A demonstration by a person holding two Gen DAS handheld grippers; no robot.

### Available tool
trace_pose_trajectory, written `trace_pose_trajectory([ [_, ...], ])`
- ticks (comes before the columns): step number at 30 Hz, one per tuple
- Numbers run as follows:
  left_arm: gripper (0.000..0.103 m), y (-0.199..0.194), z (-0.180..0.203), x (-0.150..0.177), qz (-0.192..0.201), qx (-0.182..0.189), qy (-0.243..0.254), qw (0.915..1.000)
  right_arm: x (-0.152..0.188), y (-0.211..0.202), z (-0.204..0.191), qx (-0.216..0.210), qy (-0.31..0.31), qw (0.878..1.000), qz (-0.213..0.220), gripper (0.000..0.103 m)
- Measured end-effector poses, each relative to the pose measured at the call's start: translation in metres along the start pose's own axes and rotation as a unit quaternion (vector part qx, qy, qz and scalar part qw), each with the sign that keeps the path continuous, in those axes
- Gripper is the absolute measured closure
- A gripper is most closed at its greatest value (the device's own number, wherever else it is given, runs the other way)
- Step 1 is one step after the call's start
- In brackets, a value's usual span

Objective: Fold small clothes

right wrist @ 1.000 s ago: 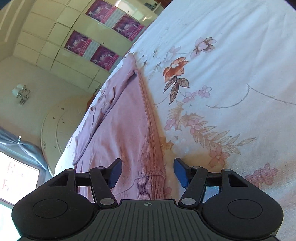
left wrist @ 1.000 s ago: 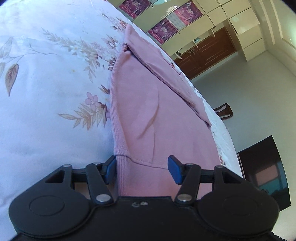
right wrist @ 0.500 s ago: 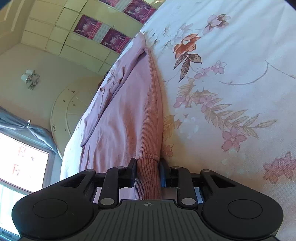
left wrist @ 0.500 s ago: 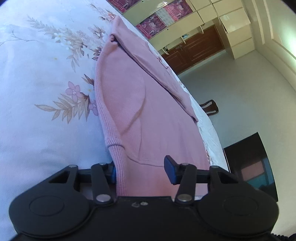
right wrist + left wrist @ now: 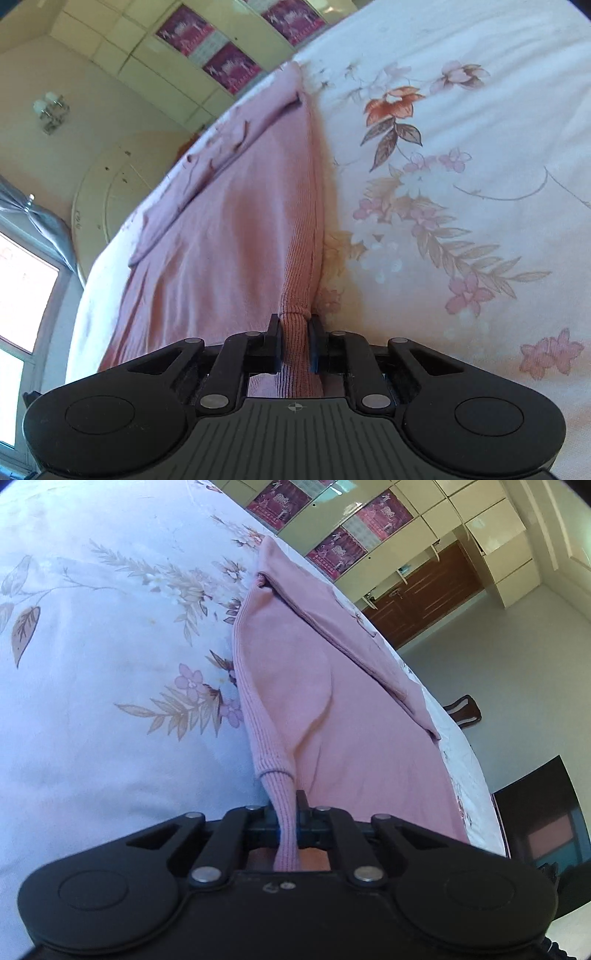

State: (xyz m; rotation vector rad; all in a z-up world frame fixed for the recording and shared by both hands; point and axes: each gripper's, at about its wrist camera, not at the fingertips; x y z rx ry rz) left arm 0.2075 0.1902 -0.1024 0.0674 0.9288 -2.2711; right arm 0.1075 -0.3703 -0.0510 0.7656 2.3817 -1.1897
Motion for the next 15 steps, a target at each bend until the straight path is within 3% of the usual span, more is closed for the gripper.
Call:
trace_pose_trajectory([
  [8, 0.099, -0.027, 0.032, -0.017, 0.052, 0.035, -0.017, 0.9979, -0.032, -0.028, -0.019, -0.032, 0.023, 0.998, 0.056, 0.090],
  [15, 0.099, -0.023, 0.110, -0.091, 0.102, 0.090, 0.006, 0.9908, -0.127, -0.035, -0.064, -0.046, 0.006, 0.993, 0.108, 0.090],
])
Point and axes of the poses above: each gripper's, at about its wrist camera, not at the fingertips, and y roughly the way its jaws point, z to its right, x to its underside, and after that the axes turned 14 degrees about -y, right-handed
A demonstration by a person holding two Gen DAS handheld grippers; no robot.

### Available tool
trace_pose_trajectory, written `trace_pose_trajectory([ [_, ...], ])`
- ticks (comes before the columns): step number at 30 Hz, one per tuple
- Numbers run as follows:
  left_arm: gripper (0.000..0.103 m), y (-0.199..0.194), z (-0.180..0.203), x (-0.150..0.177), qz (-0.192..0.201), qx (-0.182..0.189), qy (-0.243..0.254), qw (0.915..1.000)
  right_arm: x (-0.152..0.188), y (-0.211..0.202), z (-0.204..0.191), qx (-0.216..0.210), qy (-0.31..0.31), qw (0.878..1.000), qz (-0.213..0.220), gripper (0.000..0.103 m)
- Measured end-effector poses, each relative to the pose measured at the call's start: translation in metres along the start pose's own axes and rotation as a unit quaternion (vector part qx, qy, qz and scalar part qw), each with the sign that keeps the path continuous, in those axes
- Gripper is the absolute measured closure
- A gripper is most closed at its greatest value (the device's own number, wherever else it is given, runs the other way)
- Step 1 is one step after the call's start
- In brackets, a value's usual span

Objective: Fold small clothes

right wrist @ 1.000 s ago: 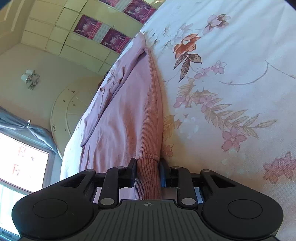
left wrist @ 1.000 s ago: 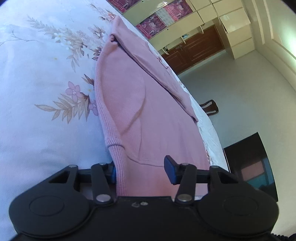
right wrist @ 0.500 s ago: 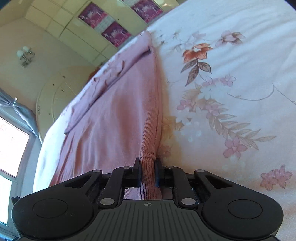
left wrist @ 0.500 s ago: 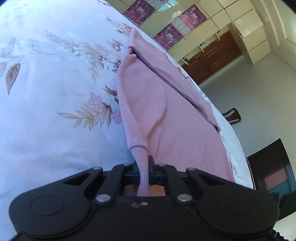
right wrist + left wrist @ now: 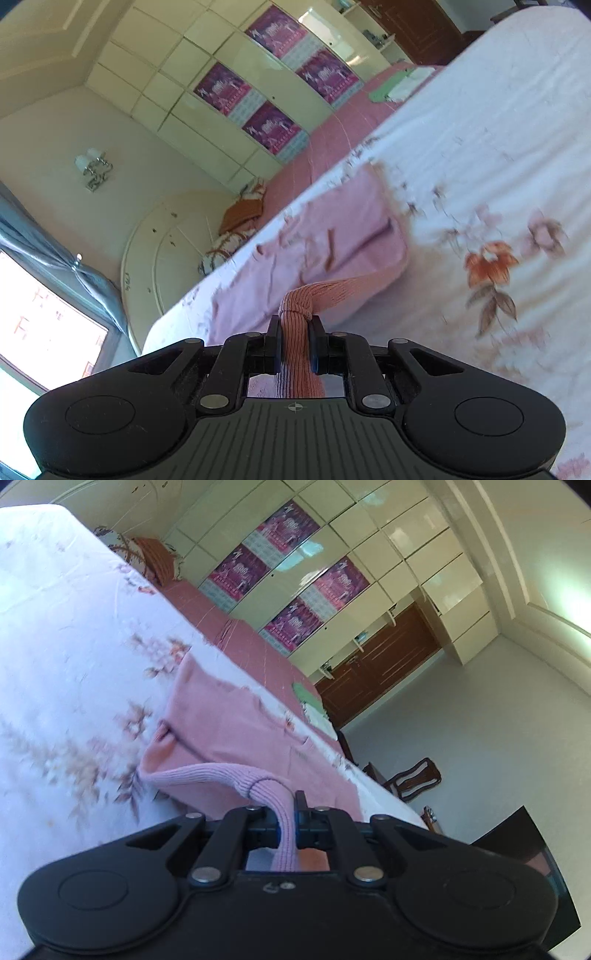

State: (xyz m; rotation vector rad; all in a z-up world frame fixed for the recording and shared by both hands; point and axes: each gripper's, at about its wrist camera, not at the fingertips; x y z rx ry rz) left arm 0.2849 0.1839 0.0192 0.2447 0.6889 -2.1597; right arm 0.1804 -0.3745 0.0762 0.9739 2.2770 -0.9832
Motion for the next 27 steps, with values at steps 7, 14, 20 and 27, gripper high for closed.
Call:
trace_pose_trajectory([
  [7, 0.099, 0.097, -0.004, -0.055, -0.013, -0.040, -0.016, 0.9990, -0.058, 0.083, 0.018, 0.024, 0.027, 0.999, 0.002, 0.090],
  [14, 0.099, 0.209, -0.010, -0.125, -0.039, -0.085, 0.013, 0.9955, -0.114, 0.199, 0.078, 0.031, 0.062, 0.997, -0.031, 0.090],
  [20, 0.085, 0.281, -0.031, -0.142, -0.056, -0.126, 0.051, 0.9892, -0.133, 0.287, 0.123, 0.043, 0.073, 0.995, -0.049, 0.077],
  [27, 0.042, 0.258, -0.032, -0.150, 0.006, -0.119, 0.137, 0.9834, -0.142, 0.267, 0.121, 0.062, -0.050, 0.997, -0.012, 0.027],
])
Point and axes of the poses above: each gripper's, at about its wrist camera, not at the fingertips, and y roughly the way its jaws point, z to its right, x to its underside, and after that the axes turned 14 degrees about -y, right-handed
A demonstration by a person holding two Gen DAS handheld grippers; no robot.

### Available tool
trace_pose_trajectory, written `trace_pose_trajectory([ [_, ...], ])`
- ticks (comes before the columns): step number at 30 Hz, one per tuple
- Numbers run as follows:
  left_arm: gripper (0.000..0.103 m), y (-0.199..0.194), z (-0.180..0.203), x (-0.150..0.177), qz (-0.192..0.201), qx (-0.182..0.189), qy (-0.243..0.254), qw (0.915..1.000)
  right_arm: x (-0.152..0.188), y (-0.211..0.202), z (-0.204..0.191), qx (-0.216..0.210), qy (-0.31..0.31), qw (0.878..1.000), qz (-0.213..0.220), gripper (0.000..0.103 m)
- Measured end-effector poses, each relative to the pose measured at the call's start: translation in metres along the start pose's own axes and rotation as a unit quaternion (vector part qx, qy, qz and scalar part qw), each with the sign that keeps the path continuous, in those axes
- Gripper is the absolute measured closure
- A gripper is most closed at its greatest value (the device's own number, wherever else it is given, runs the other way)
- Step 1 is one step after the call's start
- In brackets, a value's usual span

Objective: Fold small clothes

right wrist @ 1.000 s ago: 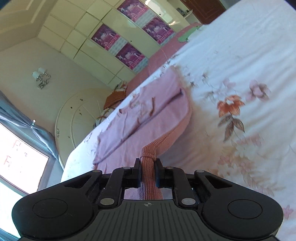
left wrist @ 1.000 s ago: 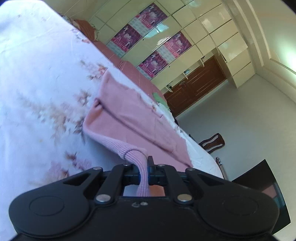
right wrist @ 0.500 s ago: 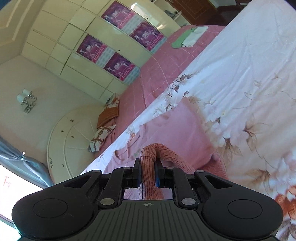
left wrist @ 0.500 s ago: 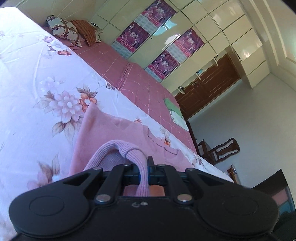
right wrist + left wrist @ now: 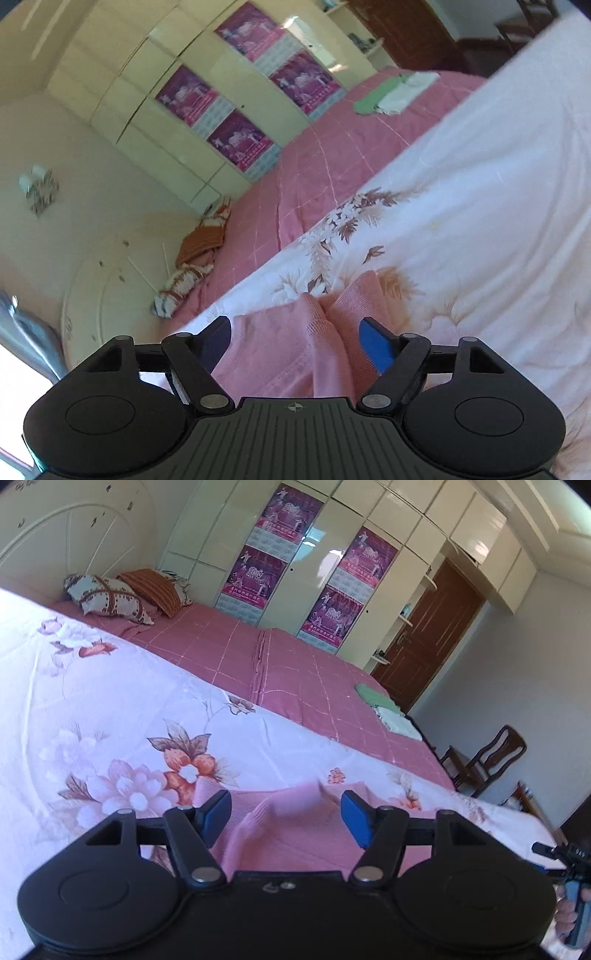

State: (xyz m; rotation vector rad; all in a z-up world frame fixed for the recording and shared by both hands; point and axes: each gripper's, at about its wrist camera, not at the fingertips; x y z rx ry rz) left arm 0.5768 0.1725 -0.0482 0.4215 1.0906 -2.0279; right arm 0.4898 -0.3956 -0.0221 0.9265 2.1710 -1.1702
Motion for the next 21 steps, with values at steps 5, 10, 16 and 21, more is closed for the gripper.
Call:
trace_pose_trajectory([
  [5, 0.045, 0.024, 0.029, 0.009, -0.047, -0.034, 0.159, 0.9855, 0.008, 0.026, -0.030, 0.029, -0.145, 0.988, -0.050, 0.052],
  [10, 0.052, 0.053, 0.031, 0.022, -0.082, -0.080, 0.219, 0.9691, 0.022, 0.061, -0.046, 0.076, -0.230, 0.967, -0.084, 0.057],
  [16, 0.092, 0.026, 0.033, 0.026, 0.007, -0.023, 0.201, 0.9793, 0.032, 0.074, -0.055, 0.105, -0.281, 0.951, -0.081, 0.095],
  [21, 0.092, 0.022, 0.036, 0.022, 0.049, -0.032, 0.177, 0.9824, 0.021, 0.044, -0.056, 0.119, -0.264, 0.957, 0.026, 0.096],
])
Point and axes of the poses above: each gripper's, at about its wrist camera, not at the fingertips, and y roughly the way its jaws point, z to its right, x to its underside, and after that the axes turned 14 degrees about -y, right-handed
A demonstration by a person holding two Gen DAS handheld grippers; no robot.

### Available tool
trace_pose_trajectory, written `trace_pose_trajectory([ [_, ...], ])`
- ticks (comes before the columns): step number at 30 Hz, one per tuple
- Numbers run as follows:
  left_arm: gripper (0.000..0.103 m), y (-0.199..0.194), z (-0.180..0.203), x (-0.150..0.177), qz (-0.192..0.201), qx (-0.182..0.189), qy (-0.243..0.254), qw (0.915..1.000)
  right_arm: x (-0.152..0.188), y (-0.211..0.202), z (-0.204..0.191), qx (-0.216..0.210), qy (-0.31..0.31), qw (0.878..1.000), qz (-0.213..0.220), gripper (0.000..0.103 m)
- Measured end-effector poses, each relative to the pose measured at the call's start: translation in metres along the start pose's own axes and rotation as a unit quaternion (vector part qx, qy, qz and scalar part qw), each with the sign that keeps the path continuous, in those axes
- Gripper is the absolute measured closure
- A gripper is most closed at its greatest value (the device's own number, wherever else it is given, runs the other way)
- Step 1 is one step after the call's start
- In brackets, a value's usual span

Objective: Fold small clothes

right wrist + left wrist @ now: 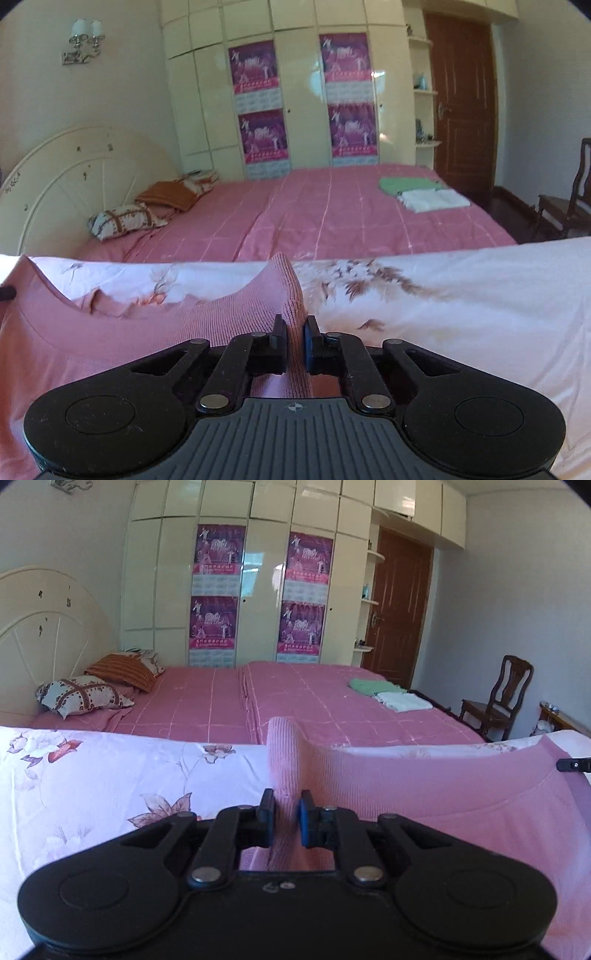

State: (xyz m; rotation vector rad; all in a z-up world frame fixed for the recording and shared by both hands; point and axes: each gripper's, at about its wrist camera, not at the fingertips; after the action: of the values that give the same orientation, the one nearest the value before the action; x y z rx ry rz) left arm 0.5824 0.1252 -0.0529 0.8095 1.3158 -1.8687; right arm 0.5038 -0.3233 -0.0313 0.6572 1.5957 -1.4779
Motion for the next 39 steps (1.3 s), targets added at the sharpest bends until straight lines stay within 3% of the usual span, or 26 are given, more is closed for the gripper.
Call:
trace_pose_trajectory([
  [2, 0.092, 0.023, 0.000, 0.006, -0.046, -0.021, 0.003, 0.9987, 0.005, 0.018, 0.005, 0.002, 0.009, 0.999, -0.035, 0.095],
  [4, 0.091, 0.034, 0.003, 0.018, -0.063, -0.039, 0.028, 0.9968, 0.016, 0.036, 0.006, 0.003, 0.011, 0.997, -0.078, 0.095],
  [10, 0.085, 0.032, 0.000, 0.017, -0.065, -0.044, 0.025, 0.9966, 0.023, 0.036, 0.006, 0.010, 0.017, 0.997, -0.071, 0.096],
  [11, 0.077, 0.030, -0.001, 0.015, -0.065, -0.043, 0.020, 0.9968, 0.022, 0.037, 0.006, 0.009, 0.016, 0.997, -0.072, 0.095],
  [12, 0.057, 0.027, -0.003, 0.011, -0.061, -0.050, 0.010, 0.9968, 0.021, 0.036, 0.007, 0.005, 0.023, 0.997, -0.076, 0.092],
  [13, 0.044, 0.019, -0.002, 0.008, -0.056, -0.071, 0.000, 0.9959, 0.018, 0.034, 0.010, -0.002, 0.035, 0.996, -0.081, 0.087],
  [14, 0.029, 0.009, 0.000, 0.006, -0.047, -0.087, -0.004, 0.9951, 0.014, 0.029, 0.012, -0.009, 0.050, 0.995, -0.089, 0.067],
  [15, 0.031, -0.006, 0.006, 0.006, -0.033, -0.084, -0.003, 0.9959, 0.010, 0.022, 0.013, -0.012, 0.061, 0.994, -0.088, 0.042],
  [17, 0.031, -0.026, 0.024, 0.011, -0.031, -0.036, 0.005, 0.9989, 0.002, -0.004, 0.004, -0.022, 0.056, 0.997, -0.054, 0.040],
  [18, 0.031, -0.030, 0.042, 0.018, -0.033, -0.003, 0.014, 0.9994, -0.002, -0.013, -0.007, -0.046, 0.051, 0.997, -0.044, 0.040],
  [22, 0.028, -0.014, 0.113, 0.049, -0.071, 0.076, 0.062, 0.9926, -0.011, -0.001, -0.083, -0.119, -0.030, 0.992, -0.038, 0.040],
  [24, 0.028, -0.003, 0.127, 0.067, -0.087, 0.074, 0.075, 0.9906, -0.008, 0.014, -0.120, -0.154, -0.062, 0.985, -0.047, 0.040],
  [27, 0.027, -0.006, 0.096, 0.072, -0.082, 0.050, 0.052, 0.9940, 0.006, 0.022, -0.146, -0.129, -0.140, 0.980, -0.067, 0.040],
  [31, 0.029, -0.033, 0.014, 0.068, -0.056, -0.030, -0.005, 0.9979, 0.027, 0.011, -0.078, -0.045, -0.085, 0.993, -0.074, 0.040],
  [32, 0.028, -0.039, 0.004, 0.068, -0.052, -0.022, -0.011, 0.9983, 0.033, 0.009, -0.058, -0.019, -0.070, 0.994, -0.085, 0.040],
  [34, 0.029, -0.041, 0.010, 0.064, -0.053, -0.035, -0.001, 0.9979, 0.044, 0.002, -0.030, -0.010, -0.050, 0.995, -0.090, 0.040],
  [36, 0.033, -0.047, 0.035, 0.059, -0.041, -0.047, 0.007, 0.9980, 0.040, -0.007, -0.030, -0.006, -0.038, 0.996, -0.083, 0.041],
  [39, 0.030, -0.062, 0.083, 0.062, -0.021, 0.017, 0.018, 0.9995, 0.026, -0.035, -0.055, -0.022, -0.031, 0.999, -0.035, 0.042],
])
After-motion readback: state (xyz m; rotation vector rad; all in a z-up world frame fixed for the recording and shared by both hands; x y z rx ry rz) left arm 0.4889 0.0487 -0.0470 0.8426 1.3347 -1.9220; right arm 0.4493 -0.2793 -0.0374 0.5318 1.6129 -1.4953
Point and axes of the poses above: each gripper's, at about its wrist camera, not at the fingertips, and y roughly the way its jaws point, z to its right, x to its underside, and after that the axes turned 14 degrees about -y, right-handed
